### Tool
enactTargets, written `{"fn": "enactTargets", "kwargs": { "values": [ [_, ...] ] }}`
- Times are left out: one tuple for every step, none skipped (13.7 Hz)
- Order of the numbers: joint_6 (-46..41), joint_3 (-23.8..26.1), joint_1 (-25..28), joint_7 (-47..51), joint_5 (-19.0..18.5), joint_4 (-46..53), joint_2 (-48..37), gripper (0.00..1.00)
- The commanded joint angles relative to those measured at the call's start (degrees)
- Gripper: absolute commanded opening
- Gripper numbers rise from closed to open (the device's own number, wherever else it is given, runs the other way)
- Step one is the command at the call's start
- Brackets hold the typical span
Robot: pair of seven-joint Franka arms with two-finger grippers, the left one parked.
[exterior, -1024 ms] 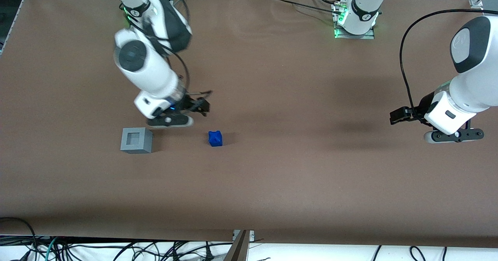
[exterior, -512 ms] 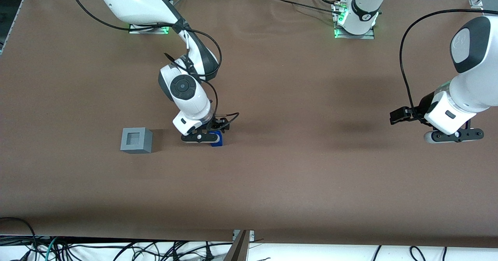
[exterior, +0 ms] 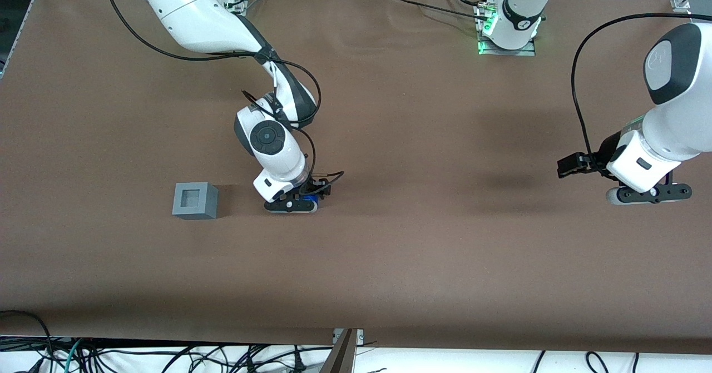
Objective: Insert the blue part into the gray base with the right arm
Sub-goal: 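Close the right gripper on the blue part, then lift the blue part and carry it over the gray base's hole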
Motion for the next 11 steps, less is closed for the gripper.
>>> {"fn": "enactTargets", "kwargs": {
  "values": [
    [-1.1, -0.2, -0.4, -1.3, -1.1, 1.7, -0.2, 0.41],
    [-3.3, -0.3, -0.9, -2.0, -1.0, 2.4, -0.7, 0.30],
    [-6.4, -0.3, -1.6, -3.0, -0.8, 4.2, -1.0, 0.21],
    [-10.4, -0.3, -2.4, -4.9, -0.5, 5.9, -1.5, 0.15],
    [-14.2, -0.2, -3.8, -7.6, -0.2, 6.7, -3.1, 0.15],
    [-17.3, -0.2, -5.6, -10.3, 0.3, 6.7, -5.1, 0.15],
    [-19.5, -0.3, -7.0, -13.6, 0.7, 6.1, -7.1, 0.15],
    [-21.9, -0.8, -8.5, -16.6, 0.7, 4.8, -9.3, 0.15],
    [-23.0, -1.3, -10.0, -19.1, 0.7, 3.4, -11.1, 0.15],
    [-22.8, -1.9, -11.8, -22.0, 0.8, 0.9, -13.4, 0.15],
    [-22.3, -2.0, -13.8, -25.2, 0.8, -1.7, -15.6, 0.15]
  ]
}}
